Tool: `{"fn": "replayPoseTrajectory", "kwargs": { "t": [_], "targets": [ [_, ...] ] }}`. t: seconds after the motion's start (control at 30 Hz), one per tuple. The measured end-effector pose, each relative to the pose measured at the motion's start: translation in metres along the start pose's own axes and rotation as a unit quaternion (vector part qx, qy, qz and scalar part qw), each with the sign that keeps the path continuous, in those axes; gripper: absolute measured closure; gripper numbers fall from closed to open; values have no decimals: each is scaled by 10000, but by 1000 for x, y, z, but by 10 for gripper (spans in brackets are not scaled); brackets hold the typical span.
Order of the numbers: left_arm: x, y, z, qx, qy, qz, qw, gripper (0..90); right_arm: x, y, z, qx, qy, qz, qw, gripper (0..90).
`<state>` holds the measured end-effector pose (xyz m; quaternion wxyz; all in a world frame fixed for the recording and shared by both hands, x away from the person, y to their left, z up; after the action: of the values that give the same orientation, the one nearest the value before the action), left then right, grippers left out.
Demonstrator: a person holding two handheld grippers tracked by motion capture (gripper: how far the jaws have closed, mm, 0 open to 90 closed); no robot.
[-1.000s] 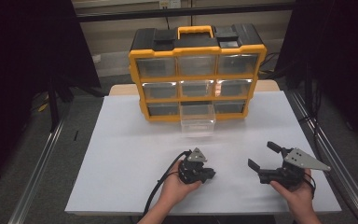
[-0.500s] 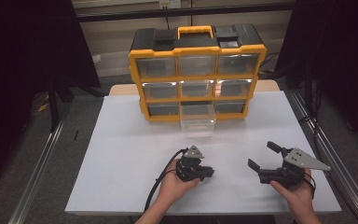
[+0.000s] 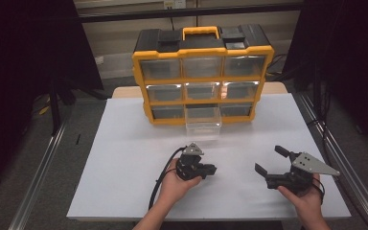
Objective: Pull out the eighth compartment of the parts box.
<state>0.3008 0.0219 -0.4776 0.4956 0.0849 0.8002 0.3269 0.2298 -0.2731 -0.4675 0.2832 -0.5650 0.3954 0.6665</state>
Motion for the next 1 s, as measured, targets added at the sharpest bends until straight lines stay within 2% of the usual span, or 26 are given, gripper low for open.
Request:
{"fn": "replayPoseTrajectory", "kwargs": {
  "t": [0.03,0.07,0.2,0.27,0.3,0.37,0.47,0.5,0.6,0.7,0.73,0.77,0.8,0.87,0.9,1.0],
  "targets": [
    [0,0,0,-9,42,-88,10000,826,0,0,0,-3,3,7,10000,19],
    [-1,2,1,-7,-5,26,10000,826,0,0,0,-5,0,10,10000,19],
    [-7,4,2,-91,-63,40,9999,826,0,0,0,2,2,11,10000,19],
    [-9,5,3,-43,0,-87,10000,826,0,0,0,6,-3,6,10000,19],
    [-10,7,4,-77,-21,-38,10000,826,1,0,0,11,-5,11,10000,18],
    [-11,6,5,-59,26,-127,9999,826,1,1,0,8,-6,12,10000,19],
    [-14,9,6,-126,-32,-52,9999,826,1,0,0,14,-19,3,10000,18],
    [-15,8,6,-81,13,-177,9998,826,1,0,0,13,-20,4,10000,18],
    [-19,12,8,-111,-19,-134,9998,826,1,0,0,0,-12,15,10000,18],
    [-22,14,8,-117,41,-225,9997,825,1,0,1,4,-12,19,10000,18],
    [-23,15,9,-183,-26,-175,9997,826,1,-1,1,-3,-6,13,10000,18],
    [-24,15,10,-120,19,-273,9996,826,1,-1,1,-4,-9,18,10000,18],
    [-25,17,10,-178,-24,-191,9997,826,1,-1,0,-3,-3,20,10000,18],
    [-26,16,11,-148,6,-269,9995,826,1,-1,0,4,-1,18,10000,18],
    [-26,17,12,-189,-39,-232,9995,826,1,-2,0,1,-2,19,10000,18],
    [-28,18,12,-198,9,-248,9995,825,1,-2,0,-5,-14,13,10000,18]
  ]
}}
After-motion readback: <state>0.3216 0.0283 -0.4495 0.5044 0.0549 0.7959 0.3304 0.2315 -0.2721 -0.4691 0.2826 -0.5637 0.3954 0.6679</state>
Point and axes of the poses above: each handheld gripper's, and its own axes: y roughly backward along the jaws, x roughly out of its underside, z roughly to its left, the point moved 2 cm from there along -y, roughly forward along the jaws
